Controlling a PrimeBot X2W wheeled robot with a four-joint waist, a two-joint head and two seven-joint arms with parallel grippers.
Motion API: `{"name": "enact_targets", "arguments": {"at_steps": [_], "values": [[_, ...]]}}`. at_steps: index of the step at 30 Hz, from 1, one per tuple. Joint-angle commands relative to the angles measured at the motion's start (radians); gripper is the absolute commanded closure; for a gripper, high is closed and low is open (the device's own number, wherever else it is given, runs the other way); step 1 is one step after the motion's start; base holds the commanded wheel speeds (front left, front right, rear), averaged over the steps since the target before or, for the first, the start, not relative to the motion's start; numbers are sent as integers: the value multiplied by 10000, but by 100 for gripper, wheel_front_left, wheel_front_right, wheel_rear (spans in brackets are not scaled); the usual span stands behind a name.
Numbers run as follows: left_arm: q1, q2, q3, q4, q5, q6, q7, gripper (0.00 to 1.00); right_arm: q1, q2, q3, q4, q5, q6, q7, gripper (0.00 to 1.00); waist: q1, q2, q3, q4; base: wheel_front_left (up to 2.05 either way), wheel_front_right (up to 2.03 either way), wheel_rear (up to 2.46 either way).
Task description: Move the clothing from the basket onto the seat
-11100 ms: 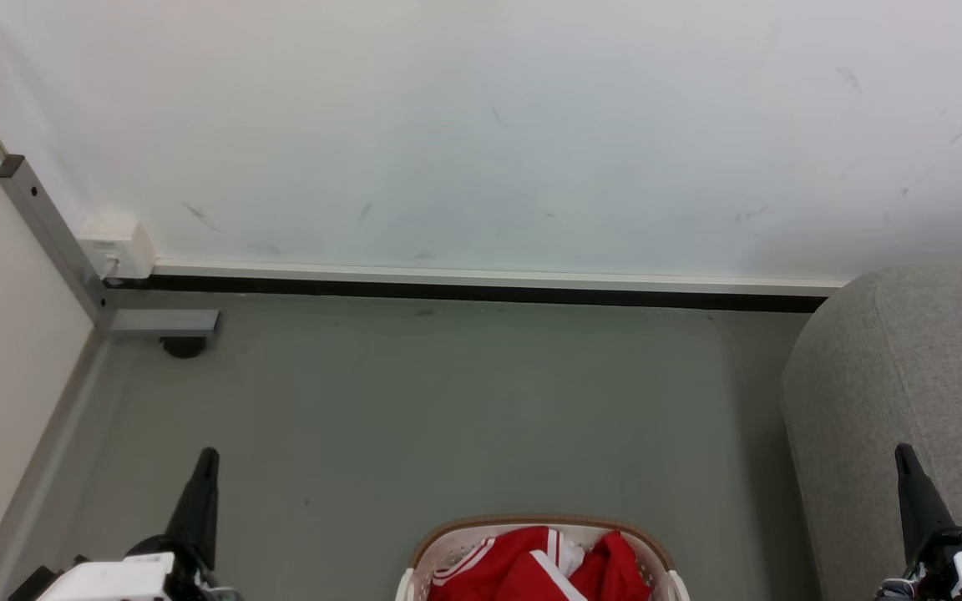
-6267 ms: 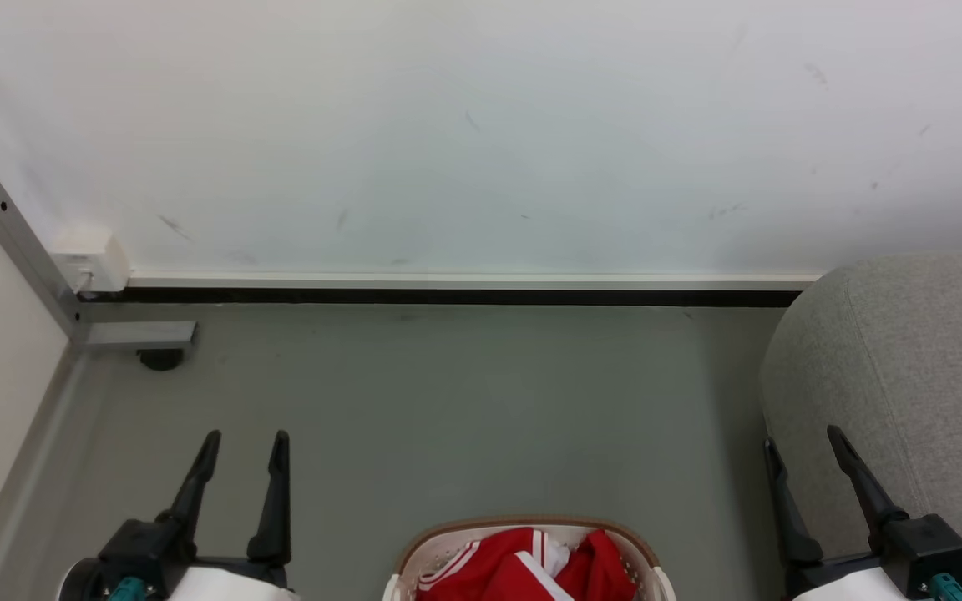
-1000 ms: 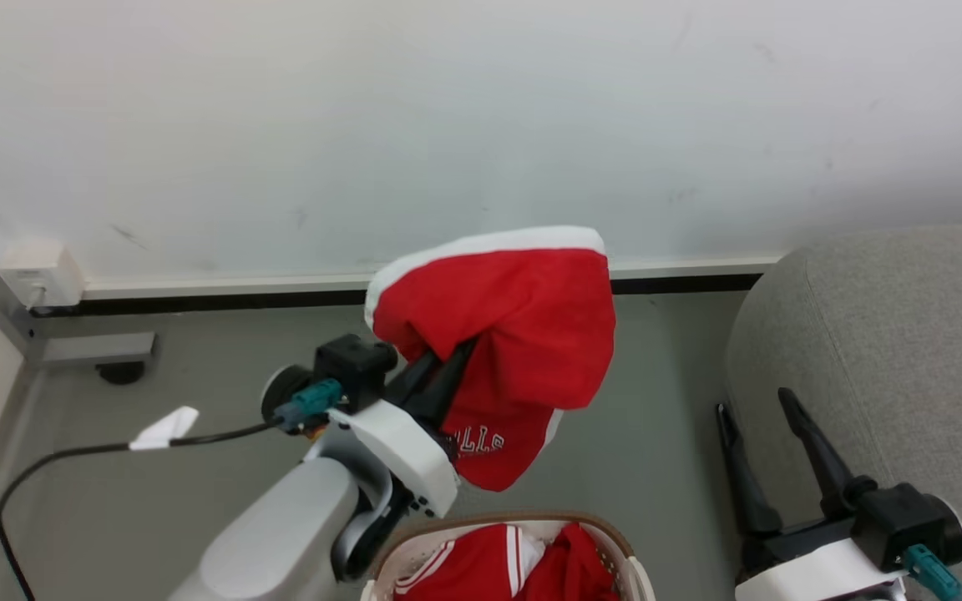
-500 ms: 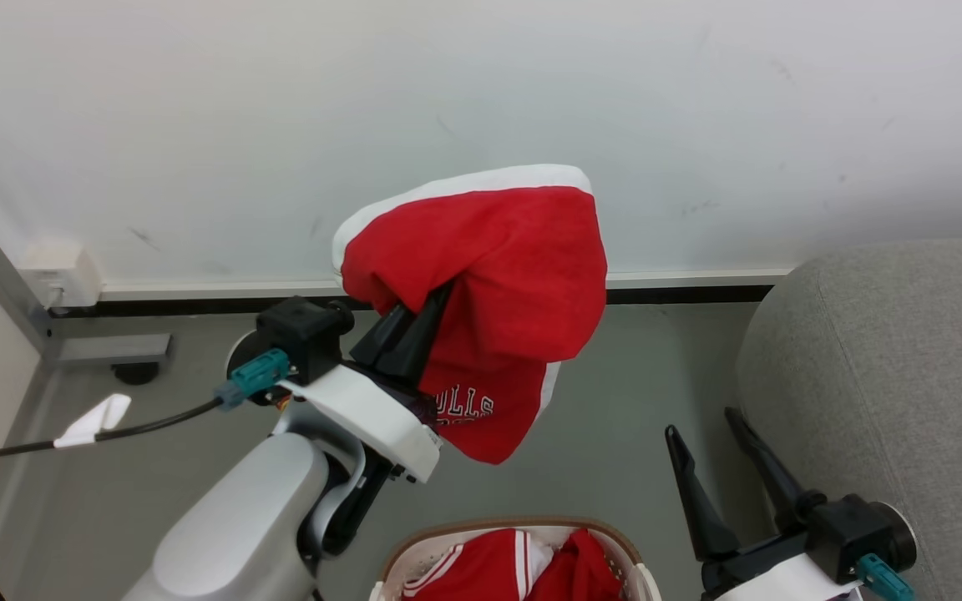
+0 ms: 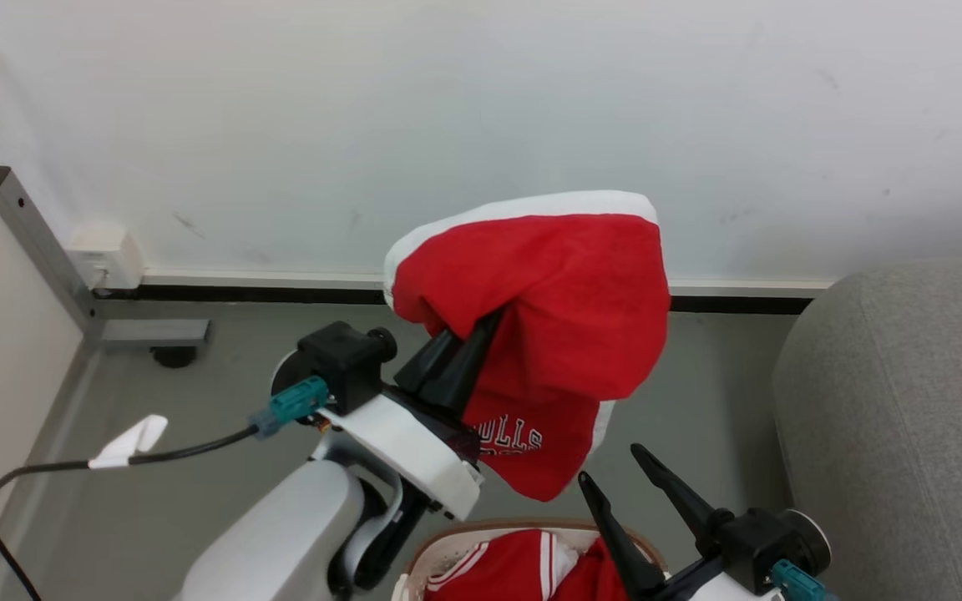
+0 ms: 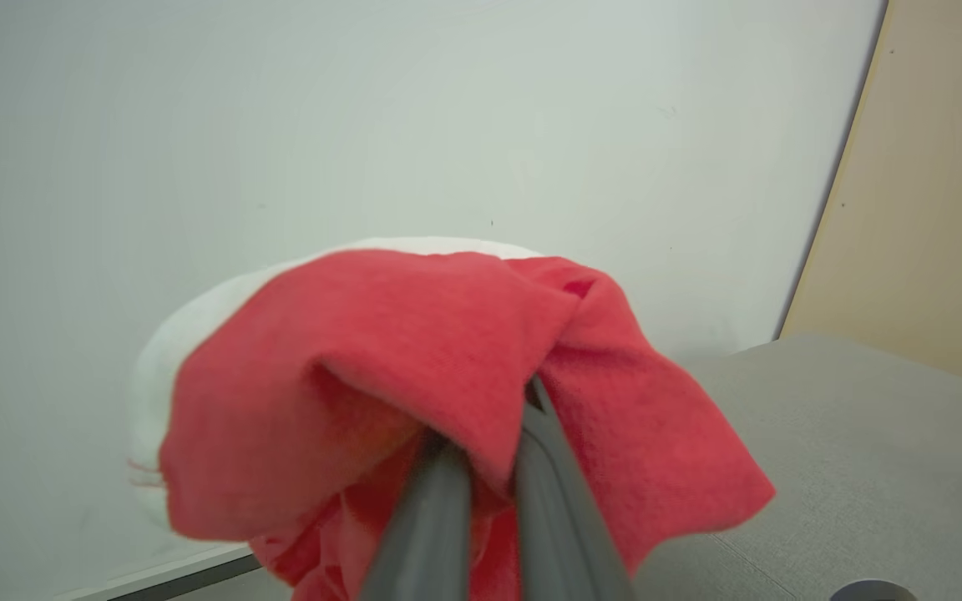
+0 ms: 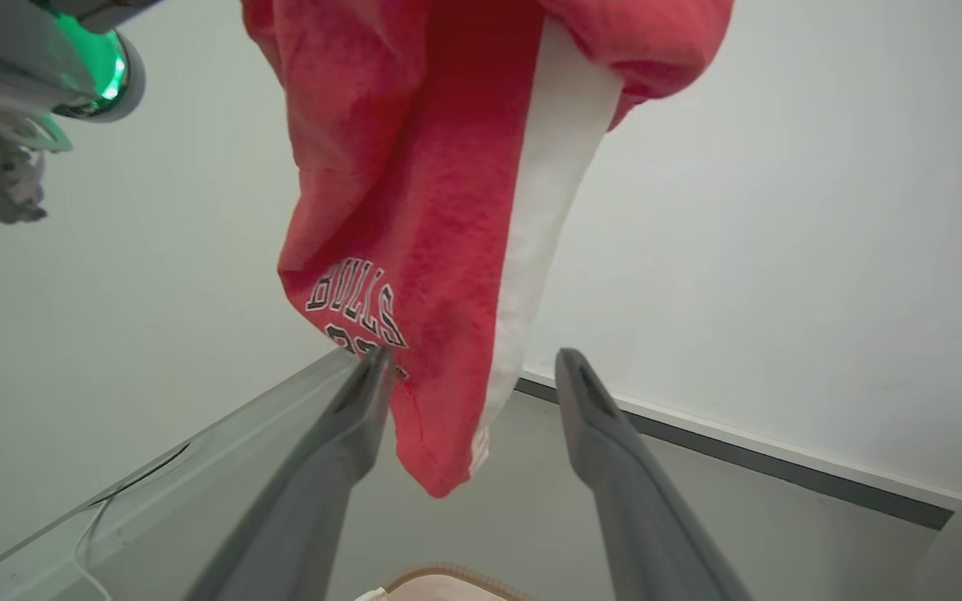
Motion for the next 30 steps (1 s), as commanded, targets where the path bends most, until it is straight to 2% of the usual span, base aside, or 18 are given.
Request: {"name": "enact_targets", "arguments": {"at_steps": [1, 12, 23, 24, 25, 26, 30], "values": [[126, -29, -44, -106, 5, -37, 0, 100, -204, -198, 108, 159, 205, 4, 6, 0, 1, -1, -29, 175, 0, 0, 0], [473, -374, -805, -743, -137, -329, 348, 100, -1155, -787, 1260, 868, 1223, 4, 5, 0, 1, -1, -177, 1191, 0, 0, 0], [738, -529, -1113, -932, -338, -388, 448, 100, -1352, -786, 1667, 739, 1492, 4, 6, 0, 1, -1, -351, 1791, 0, 0, 0], [759, -513, -1101, -934, -353, -367, 446, 100, -1330, -772, 1690, 691, 1522, 4, 6, 52, 1, -1, -365, 1814, 0, 0, 0], [772, -492, -1076, -929, -349, -352, 436, 100, -1307, -766, 1697, 631, 1538, 4, 6, 94, 1, -1, -377, 1830, 0, 0, 0], [786, -470, -1049, -920, -365, -328, 425, 100, -1269, -778, 1696, 592, 1545, 4, 6, 100, 1, -1, -389, 1837, 0, 0, 0], [844, -395, -968, -851, -451, -271, 398, 100, -1176, -760, 1655, 527, 1579, 4, 6, 100, 1, -1, -404, 1790, 0, 0, 0]]}}
